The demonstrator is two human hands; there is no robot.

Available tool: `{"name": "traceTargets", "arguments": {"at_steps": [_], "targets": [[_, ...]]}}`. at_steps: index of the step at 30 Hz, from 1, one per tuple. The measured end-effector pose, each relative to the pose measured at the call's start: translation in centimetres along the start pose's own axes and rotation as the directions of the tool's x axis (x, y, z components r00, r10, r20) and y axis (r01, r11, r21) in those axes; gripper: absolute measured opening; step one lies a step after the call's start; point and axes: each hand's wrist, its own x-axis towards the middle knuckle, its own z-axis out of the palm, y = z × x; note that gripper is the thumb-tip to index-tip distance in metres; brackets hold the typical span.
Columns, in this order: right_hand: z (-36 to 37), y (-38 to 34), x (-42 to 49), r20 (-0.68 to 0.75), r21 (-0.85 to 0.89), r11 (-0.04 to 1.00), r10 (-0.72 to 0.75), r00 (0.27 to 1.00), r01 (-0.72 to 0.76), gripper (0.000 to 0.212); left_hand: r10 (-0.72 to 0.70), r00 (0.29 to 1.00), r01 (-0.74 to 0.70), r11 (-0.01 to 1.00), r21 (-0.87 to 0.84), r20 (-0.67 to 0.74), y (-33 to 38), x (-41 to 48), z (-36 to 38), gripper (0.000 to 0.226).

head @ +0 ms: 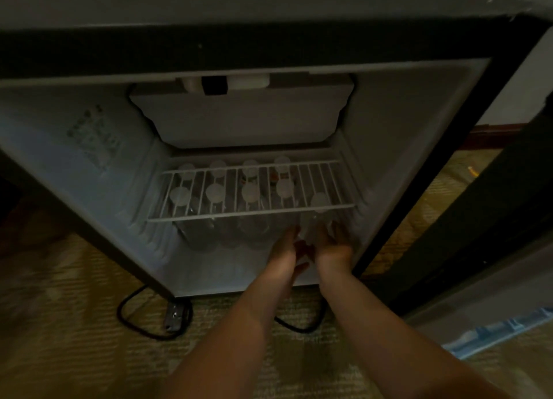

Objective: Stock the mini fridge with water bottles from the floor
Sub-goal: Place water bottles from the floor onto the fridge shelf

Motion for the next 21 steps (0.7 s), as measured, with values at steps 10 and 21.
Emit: {"name": "traceTargets", "arguments": {"at_steps": [10, 21], "targets": [[3.0, -1.6, 5.7, 0.028, -0.053, 0.997, 0.058, 0.998, -0.056, 0.036, 0.083, 0.993, -0.096, 0.979, 0.178, 0.080, 1.6, 1.9, 0.5, 0.027], [2.9, -3.0, 6.1, 0.136, -0.255, 0.967, 0.008, 0.991, 0.027, 0.045, 0.071, 0.996, -0.083, 0.953, 0.292, 0.052, 1.9, 2.3, -0.2, 0.042]]}}
